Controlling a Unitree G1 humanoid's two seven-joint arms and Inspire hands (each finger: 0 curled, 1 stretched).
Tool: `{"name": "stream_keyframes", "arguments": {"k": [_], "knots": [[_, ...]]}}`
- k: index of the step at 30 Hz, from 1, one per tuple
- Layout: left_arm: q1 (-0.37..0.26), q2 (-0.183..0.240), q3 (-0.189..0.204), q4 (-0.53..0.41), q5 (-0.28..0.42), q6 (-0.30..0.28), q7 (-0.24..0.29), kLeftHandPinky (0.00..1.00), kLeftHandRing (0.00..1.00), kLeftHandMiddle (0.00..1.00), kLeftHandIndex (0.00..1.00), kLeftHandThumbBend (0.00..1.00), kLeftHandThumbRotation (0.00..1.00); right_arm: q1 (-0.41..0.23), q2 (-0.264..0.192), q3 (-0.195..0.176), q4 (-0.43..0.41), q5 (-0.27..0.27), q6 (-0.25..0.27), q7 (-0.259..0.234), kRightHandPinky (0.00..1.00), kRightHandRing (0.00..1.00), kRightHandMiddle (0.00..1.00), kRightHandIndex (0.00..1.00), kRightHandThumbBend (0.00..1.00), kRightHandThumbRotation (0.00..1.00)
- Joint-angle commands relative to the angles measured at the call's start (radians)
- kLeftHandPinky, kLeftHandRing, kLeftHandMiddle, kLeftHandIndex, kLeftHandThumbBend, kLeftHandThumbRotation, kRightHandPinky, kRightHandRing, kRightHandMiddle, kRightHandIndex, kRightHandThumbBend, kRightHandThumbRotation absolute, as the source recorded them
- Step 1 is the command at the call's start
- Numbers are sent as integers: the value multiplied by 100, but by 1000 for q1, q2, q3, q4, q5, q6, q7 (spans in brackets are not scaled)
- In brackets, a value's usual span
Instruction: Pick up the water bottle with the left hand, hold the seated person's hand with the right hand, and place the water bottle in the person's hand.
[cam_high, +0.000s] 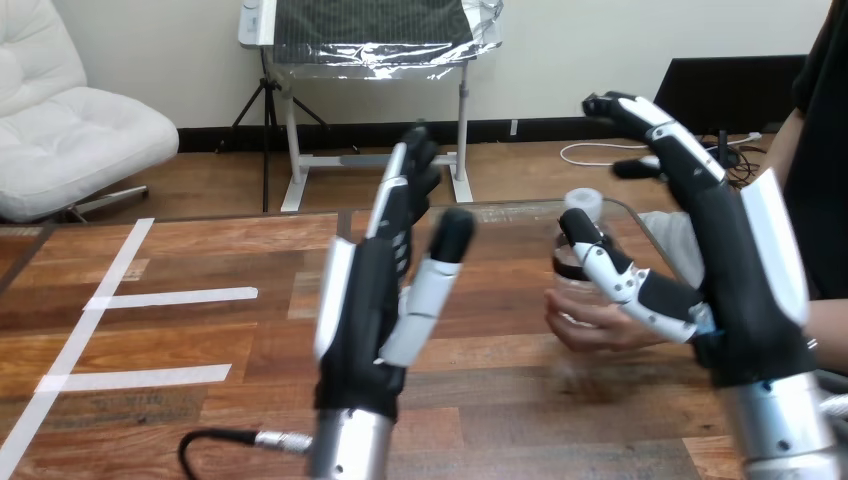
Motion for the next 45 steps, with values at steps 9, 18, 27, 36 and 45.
{"name": "stream_keyframes", "arguments": {"k": [9,18,27,36,45], "knots": [[77,-4,27,-60,18,-75,-1,91,91,93,96,59,98,-14,75,30,128,32,-129,-25,66,82,88,81,23,5],[139,2,27,-75,33,-120,14,86,89,92,95,56,96,3,93,50,169,51,-203,-11,64,80,86,79,22,11],[186,-3,23,-78,52,-180,48,82,87,90,92,53,93,26,115,74,198,70,-260,-7,62,78,84,78,19,3],[222,-5,20,-75,67,-233,86,76,84,88,90,50,93,66,136,103,191,100,-269,10,63,78,83,76,19,13],[244,8,11,-66,70,-294,118,73,82,87,89,48,90,96,152,113,188,97,-292,8,61,76,82,74,18,18]]}}
